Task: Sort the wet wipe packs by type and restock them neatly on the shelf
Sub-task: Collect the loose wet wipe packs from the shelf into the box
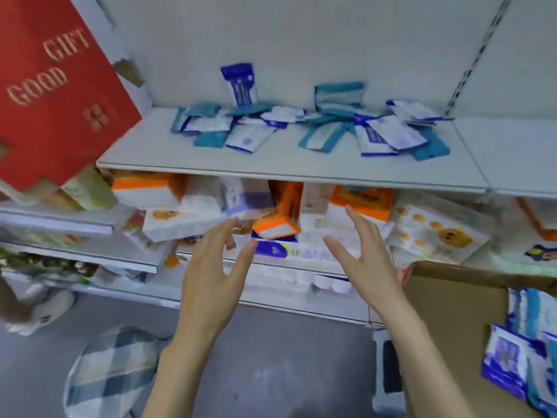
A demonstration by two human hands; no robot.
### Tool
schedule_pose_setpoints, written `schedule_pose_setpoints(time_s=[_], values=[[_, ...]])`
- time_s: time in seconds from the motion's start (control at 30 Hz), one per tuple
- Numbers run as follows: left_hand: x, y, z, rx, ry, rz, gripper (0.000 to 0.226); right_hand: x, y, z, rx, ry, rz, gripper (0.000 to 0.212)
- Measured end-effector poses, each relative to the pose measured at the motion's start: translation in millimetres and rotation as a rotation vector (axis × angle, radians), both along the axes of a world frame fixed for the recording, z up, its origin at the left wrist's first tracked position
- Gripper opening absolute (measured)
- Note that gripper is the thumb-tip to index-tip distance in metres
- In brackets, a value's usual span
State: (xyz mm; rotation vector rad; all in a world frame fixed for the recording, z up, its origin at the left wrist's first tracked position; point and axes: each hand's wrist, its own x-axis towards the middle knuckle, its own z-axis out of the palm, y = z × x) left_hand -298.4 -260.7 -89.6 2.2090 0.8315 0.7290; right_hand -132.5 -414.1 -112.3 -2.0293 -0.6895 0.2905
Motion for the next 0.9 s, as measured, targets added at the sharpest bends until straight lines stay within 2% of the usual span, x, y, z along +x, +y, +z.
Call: schedule_pose_setpoints(time_s=[0.1,0.2,0.37,0.6,0.67,0.73,0.83,0.9], values=[[11,31,7,-0.017,-0.003,0.006,0.051,22,34,17,0.024,-0.045,0.025,0.063],[30,59,9,-0.027,0.037,-0.003,0.055,49,65,23,0.035,-0.031,0.004,0.061],[75,131,6,0.031,0.072,0.009,0.064,101,144,13,0.093,0.079,-0.046,0.056],[131,238,3,-0.008,0.179,0.136,0.053,148,271,1,0.007,0.209,0.079,0.054],[143,261,-3,-0.053,0.175,0.162,0.052,156,297,-2,-0.081,0.148,0.101,0.057],[151,277,-11,-0.107,0.2,0.16,0.054,159,314,-6,-0.227,0.002,0.161,0.059],[170,303,-17,-0.11,0.202,0.08,0.056,161,333,-13,-0.435,-0.193,0.28,0.058],[186,323,-17,-0.088,0.183,-0.002,0.054,160,337,-13,-0.48,-0.236,0.294,0.057]])
